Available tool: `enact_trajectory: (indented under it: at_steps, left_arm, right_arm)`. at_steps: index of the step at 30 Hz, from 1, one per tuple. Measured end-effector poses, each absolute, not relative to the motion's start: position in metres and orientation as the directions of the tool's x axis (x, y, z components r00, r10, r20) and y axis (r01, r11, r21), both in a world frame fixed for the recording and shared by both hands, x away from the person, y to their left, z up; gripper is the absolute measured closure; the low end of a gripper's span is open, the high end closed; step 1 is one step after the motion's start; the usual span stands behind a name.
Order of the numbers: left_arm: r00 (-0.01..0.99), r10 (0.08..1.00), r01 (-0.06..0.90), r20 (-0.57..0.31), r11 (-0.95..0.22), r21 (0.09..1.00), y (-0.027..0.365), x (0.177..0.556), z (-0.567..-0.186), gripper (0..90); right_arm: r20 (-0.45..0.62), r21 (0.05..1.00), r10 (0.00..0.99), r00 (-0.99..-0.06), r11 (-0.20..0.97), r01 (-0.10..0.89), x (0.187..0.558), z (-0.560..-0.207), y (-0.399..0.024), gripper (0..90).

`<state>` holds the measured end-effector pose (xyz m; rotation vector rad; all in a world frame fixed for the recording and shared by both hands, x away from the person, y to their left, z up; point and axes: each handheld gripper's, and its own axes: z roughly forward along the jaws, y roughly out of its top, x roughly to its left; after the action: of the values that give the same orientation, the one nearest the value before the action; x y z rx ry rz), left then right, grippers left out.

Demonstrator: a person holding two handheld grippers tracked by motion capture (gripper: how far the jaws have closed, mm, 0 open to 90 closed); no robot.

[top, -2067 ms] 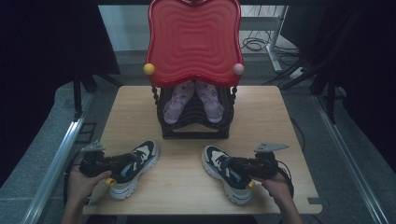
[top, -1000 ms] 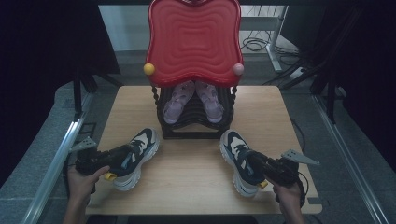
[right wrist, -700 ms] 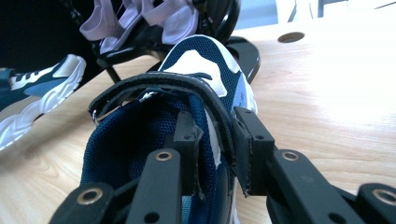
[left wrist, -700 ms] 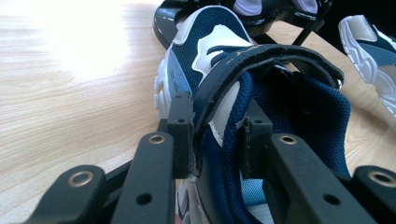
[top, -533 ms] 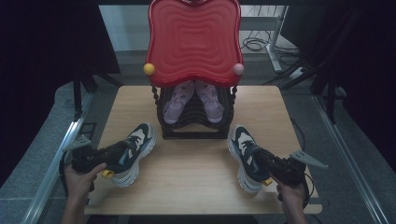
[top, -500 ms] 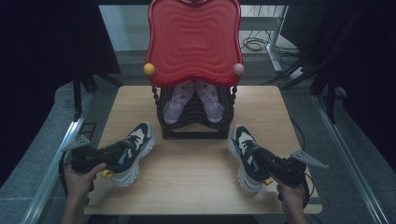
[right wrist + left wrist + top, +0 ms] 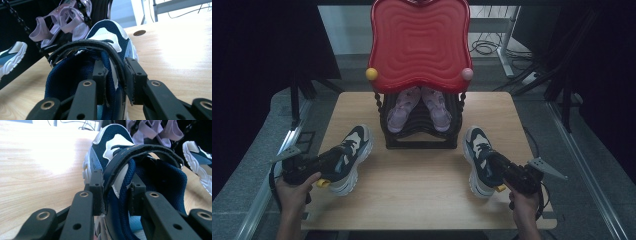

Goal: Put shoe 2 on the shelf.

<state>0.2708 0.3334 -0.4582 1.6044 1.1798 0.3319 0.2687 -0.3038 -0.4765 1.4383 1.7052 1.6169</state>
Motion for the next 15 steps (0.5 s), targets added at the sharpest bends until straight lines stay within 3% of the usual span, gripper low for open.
enact_trajectory:
  at_steps: [15]
  left_arm:
    - [0.468, 0.817, 0.457, -0.336, 0.101, 0.884, 0.338, 0.282, -0.438, 71.0]
  right_arm:
    - [0.353, 0.914, 0.845, -0.402, -0.219, 0.342, 0.287, -0.455, -0.300, 71.8]
